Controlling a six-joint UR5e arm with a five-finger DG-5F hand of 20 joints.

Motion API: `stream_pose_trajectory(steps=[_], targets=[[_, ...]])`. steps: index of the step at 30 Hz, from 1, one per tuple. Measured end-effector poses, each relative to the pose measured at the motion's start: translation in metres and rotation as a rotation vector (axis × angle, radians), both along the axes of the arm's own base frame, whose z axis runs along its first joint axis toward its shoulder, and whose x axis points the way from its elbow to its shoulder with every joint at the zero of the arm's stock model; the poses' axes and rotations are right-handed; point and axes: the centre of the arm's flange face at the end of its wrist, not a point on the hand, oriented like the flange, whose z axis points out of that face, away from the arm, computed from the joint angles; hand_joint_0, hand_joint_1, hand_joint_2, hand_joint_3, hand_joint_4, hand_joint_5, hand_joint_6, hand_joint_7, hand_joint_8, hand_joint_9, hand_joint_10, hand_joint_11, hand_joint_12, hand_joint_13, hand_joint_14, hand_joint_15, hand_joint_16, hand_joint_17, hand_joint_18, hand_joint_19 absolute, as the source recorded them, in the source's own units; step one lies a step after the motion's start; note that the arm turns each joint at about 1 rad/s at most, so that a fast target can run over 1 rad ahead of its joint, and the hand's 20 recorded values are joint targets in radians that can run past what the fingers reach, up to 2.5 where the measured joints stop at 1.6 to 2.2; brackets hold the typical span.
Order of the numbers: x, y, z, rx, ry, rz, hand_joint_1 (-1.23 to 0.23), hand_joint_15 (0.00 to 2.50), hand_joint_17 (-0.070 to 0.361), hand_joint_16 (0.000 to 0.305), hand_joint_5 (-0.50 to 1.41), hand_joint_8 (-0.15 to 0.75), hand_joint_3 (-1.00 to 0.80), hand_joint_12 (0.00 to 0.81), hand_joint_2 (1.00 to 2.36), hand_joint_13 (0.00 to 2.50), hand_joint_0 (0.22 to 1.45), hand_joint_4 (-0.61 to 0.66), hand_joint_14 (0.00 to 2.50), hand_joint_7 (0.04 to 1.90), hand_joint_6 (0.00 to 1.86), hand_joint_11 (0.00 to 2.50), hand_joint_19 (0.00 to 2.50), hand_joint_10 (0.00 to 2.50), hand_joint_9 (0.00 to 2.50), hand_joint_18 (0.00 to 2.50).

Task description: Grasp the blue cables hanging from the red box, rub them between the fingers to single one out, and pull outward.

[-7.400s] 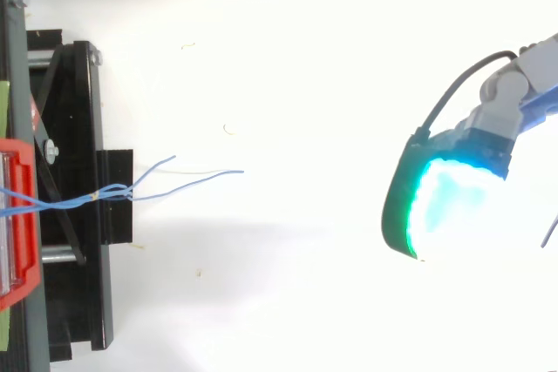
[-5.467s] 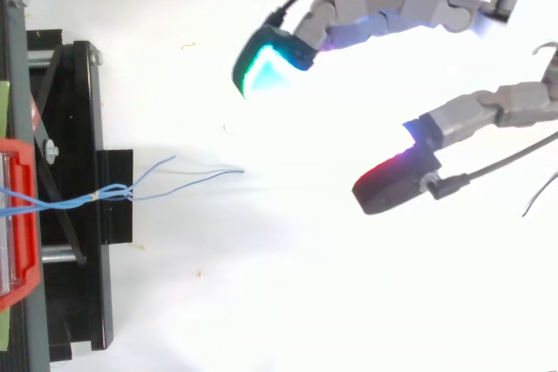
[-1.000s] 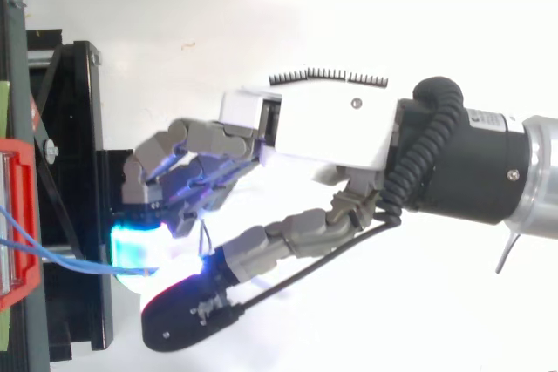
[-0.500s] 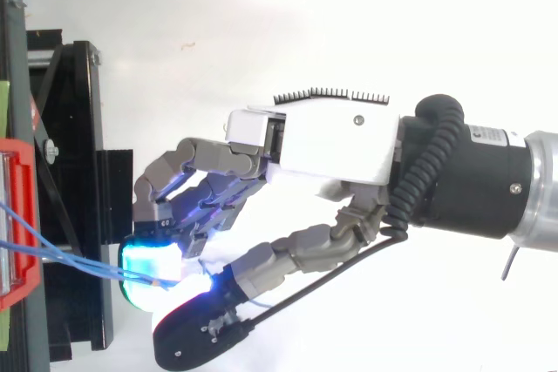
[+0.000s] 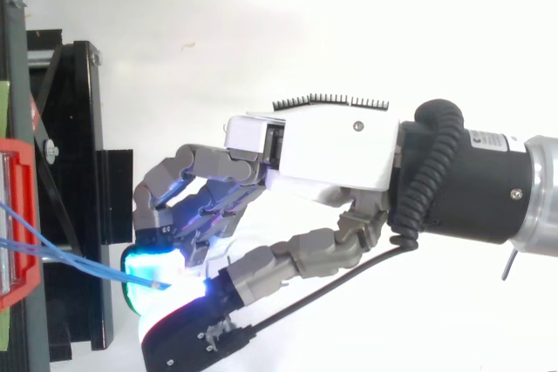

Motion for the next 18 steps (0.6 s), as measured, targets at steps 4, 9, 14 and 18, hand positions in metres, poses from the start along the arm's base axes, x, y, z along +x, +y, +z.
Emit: stream_pose_trajectory(steps=[4,9,14,18], targets=[[0.002,0.000,0.004,0.000,-0.008,-0.001,-0.63,0.53,0.117,0.052,-0.15,0.311,-0.44,0.415,1.00,0.82,0.57,0.18,0.02,1.10,0.87,0.41,0.65,0.01,0.85,0.69],[0.004,0.000,0.011,0.001,-0.019,-0.002,-0.69,0.54,0.115,0.051,-0.15,0.308,-0.24,0.411,1.02,0.86,0.59,0.16,0.02,1.19,0.88,0.43,0.65,0.01,0.88,0.72],[0.004,0.000,0.015,0.001,-0.017,-0.001,-0.78,0.57,0.114,0.051,-0.16,0.296,-0.20,0.412,1.02,0.82,0.62,0.07,0.02,1.16,0.91,0.46,0.64,0.01,0.80,0.73],[0.004,0.000,0.015,0.000,-0.014,0.001,-0.87,0.57,0.113,0.050,-0.18,0.288,-0.29,0.391,1.02,0.78,0.67,0.09,0.02,1.14,0.92,0.47,0.64,0.02,0.76,0.71]])
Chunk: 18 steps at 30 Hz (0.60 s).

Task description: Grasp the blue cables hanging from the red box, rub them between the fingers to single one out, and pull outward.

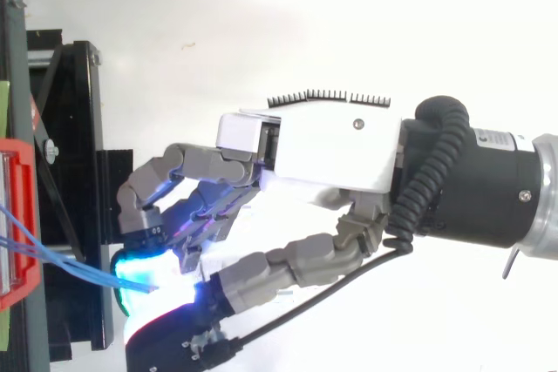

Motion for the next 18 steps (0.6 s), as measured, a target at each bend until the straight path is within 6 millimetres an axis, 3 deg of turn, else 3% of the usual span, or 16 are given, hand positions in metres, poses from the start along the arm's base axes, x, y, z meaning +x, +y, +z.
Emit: stream_pose_trajectory(steps=[3,9,14,18], targets=[[-0.0001,0.0001,0.0000,-0.001,0.001,0.001,-0.87,0.57,0.113,0.050,-0.18,0.280,-0.50,0.400,1.00,0.78,0.64,0.15,0.02,1.08,0.91,0.47,0.64,0.02,0.76,0.71],[-0.0001,-0.0003,0.0001,-0.001,0.001,-0.001,-0.62,0.56,0.127,0.056,-0.16,0.317,-0.50,0.437,1.00,0.80,0.49,0.18,0.02,1.05,0.89,0.45,0.65,0.01,0.83,0.72],[0.0002,-0.0005,0.0004,-0.002,-0.001,-0.003,-0.47,0.56,0.124,0.055,-0.15,0.315,-0.50,0.422,1.00,0.78,0.52,0.16,0.02,1.11,0.88,0.43,0.69,0.01,0.82,0.65],[0.0004,-0.0017,0.0005,-0.003,-0.003,-0.006,-0.45,0.60,0.127,0.056,-0.16,0.319,-0.49,0.438,1.00,0.79,0.52,0.16,0.02,1.15,0.87,0.45,0.73,0.01,0.82,0.62]])
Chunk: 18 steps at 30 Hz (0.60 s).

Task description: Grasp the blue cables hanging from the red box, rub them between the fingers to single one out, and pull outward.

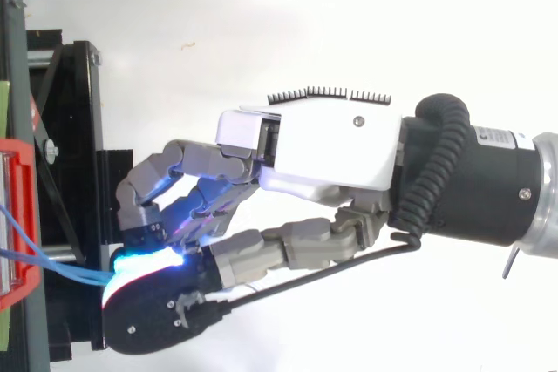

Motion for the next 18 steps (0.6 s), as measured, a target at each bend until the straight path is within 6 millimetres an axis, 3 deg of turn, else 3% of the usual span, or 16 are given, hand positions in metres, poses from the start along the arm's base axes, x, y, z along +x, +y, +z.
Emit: stream_pose_trajectory(steps=[4,6,12,18], targets=[[0.0000,-0.0010,0.0001,-0.002,0.000,-0.001,-0.46,0.58,0.128,0.057,-0.16,0.322,-0.49,0.439,1.00,0.80,0.51,0.17,0.02,1.13,0.87,0.45,0.72,0.01,0.82,0.62],[0.0001,-0.0011,0.0002,-0.002,-0.001,-0.001,-0.52,0.59,0.120,0.053,-0.16,0.302,-0.37,0.422,1.01,0.80,0.57,0.16,0.02,1.17,0.87,0.45,0.72,0.01,0.84,0.63],[0.0001,-0.0014,0.0003,-0.007,0.000,-0.001,-0.61,0.59,0.118,0.052,-0.16,0.309,-0.15,0.410,1.02,0.81,0.57,0.14,0.02,1.20,0.89,0.48,0.71,0.01,0.85,0.67],[0.0003,-0.0017,0.0006,-0.010,-0.001,-0.001,-0.69,0.59,0.118,0.052,-0.17,0.298,-0.08,0.406,1.03,0.80,0.58,0.11,0.02,1.19,0.91,0.48,0.69,0.01,0.82,0.68]])
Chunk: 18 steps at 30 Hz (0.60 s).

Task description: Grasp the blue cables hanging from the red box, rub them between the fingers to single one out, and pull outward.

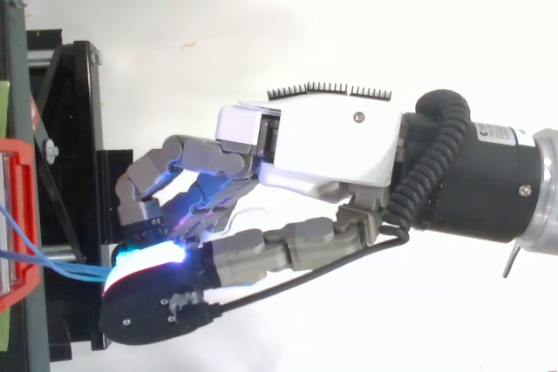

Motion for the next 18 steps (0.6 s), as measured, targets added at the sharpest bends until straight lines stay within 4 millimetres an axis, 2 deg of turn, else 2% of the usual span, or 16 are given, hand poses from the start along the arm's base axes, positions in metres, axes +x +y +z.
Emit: stream_pose_trajectory(steps=[3,8,10,13,14,18], targets=[[0.000,-0.001,0.000,0.000,-0.001,-0.001,-0.76,0.60,0.117,0.052,-0.18,0.291,-0.09,0.404,1.03,0.77,0.59,0.07,0.02,1.17,0.91,0.50,0.67,0.02,0.78,0.67],[0.001,-0.003,0.001,-0.014,-0.005,-0.001,-0.83,0.59,0.116,0.052,-0.20,0.271,-0.18,0.393,1.02,0.73,0.62,0.10,0.02,1.14,0.92,0.52,0.64,0.02,0.70,0.64],[0.001,-0.004,0.001,-0.033,-0.005,0.000,-0.85,0.60,0.117,0.052,-0.20,0.270,-0.24,0.395,1.02,0.73,0.63,0.12,0.02,1.13,0.92,0.54,0.63,0.01,0.69,0.64],[0.003,-0.007,0.003,-0.077,-0.011,0.004,-0.89,0.59,0.119,0.053,-0.20,0.269,-0.45,0.396,1.00,0.74,0.63,0.14,0.02,1.11,0.92,0.51,0.63,0.01,0.68,0.65],[0.003,-0.007,0.003,-0.092,-0.014,0.005,-0.88,0.60,0.119,0.053,-0.20,0.270,-0.50,0.399,1.00,0.73,0.62,0.14,0.02,1.09,0.92,0.53,0.63,0.01,0.68,0.65],[0.006,-0.011,0.005,-0.168,-0.026,0.011,-0.79,0.59,0.122,0.054,-0.19,0.285,-0.50,0.408,1.00,0.76,0.54,0.16,0.02,1.08,0.91,0.50,0.63,0.02,0.72,0.67]])
